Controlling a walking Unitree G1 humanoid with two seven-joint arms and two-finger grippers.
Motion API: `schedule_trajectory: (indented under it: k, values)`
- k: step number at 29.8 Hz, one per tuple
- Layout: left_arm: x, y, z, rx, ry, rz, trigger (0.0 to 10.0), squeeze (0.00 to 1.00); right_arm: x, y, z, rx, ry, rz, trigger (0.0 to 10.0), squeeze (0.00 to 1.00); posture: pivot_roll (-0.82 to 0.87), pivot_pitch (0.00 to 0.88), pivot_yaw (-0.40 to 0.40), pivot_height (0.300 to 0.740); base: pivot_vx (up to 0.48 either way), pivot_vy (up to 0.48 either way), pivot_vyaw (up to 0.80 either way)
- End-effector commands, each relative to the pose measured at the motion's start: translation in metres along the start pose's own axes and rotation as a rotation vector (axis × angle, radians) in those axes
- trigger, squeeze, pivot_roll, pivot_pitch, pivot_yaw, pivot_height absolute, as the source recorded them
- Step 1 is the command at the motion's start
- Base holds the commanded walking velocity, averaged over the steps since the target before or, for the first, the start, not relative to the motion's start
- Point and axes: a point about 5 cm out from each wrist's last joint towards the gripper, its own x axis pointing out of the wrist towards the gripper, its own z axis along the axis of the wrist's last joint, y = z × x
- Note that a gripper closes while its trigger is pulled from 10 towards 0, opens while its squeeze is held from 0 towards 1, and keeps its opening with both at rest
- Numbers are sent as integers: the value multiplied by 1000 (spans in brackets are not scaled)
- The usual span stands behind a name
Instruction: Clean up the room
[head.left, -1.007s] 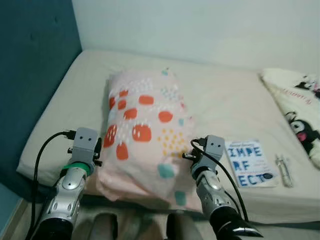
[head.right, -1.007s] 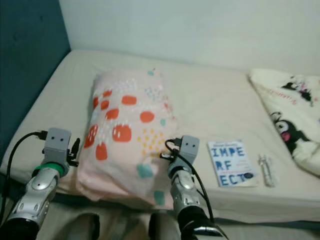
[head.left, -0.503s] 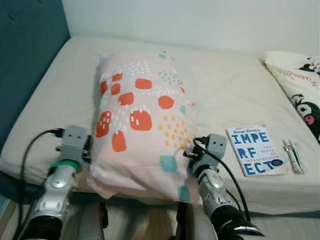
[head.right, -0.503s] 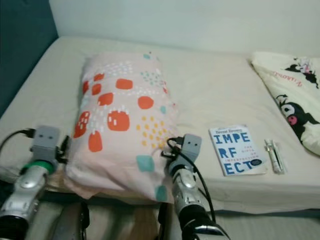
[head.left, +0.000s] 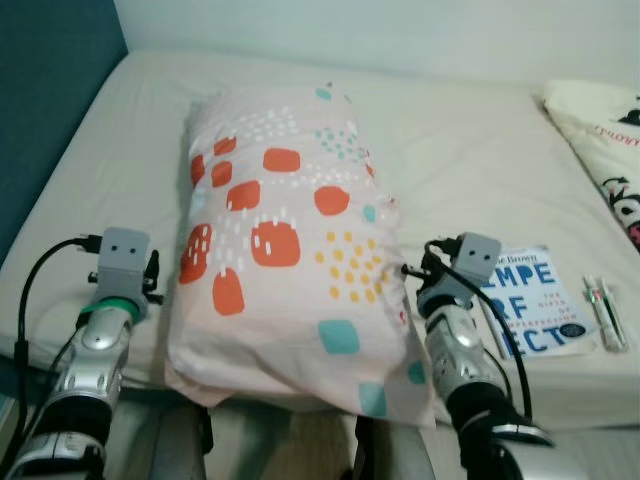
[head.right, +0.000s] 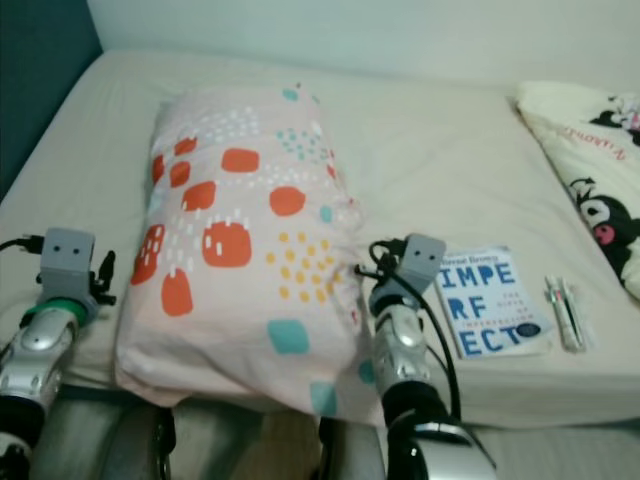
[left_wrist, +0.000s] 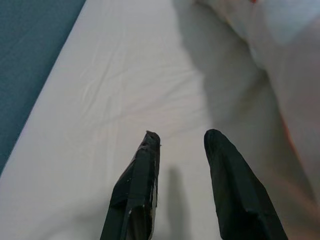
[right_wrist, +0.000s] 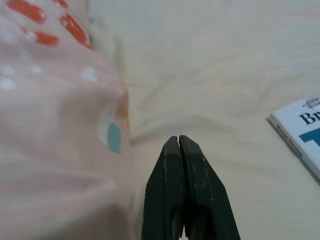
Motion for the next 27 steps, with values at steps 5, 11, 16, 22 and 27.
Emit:
schedule_trajectory:
  k: [5, 11, 16, 22, 27]
  values:
    - [2, 17, -11, -6, 64, 57, 10000, 0, 1, -6, -4, -43, 42, 0, 10000, 0, 63, 144, 27, 546, 0, 0, 0]
    - [12, 10, 7, -22, 11, 29, 10000, 0, 4, 8, -2, -6, 50, 50, 10000, 0, 61, 149, 35, 546, 0, 0, 0]
    - [16, -7, 13, 41, -5, -19, 10000, 0, 0, 28, -12, 6, 71, 129, 10000, 0, 67, 126, 38, 546, 0, 0, 0]
    - [14, -24, 6, 60, 33, -77, 10000, 0, -8, 48, -24, 19, 98, 191, 10000, 0, 71, 114, 40, 546, 0, 0, 0]
    - [3, -48, -14, 82, 102, -147, 10000, 0, -19, 76, -36, -32, 120, 302, 10000, 0, 52, 92, 44, 546, 0, 0, 0]
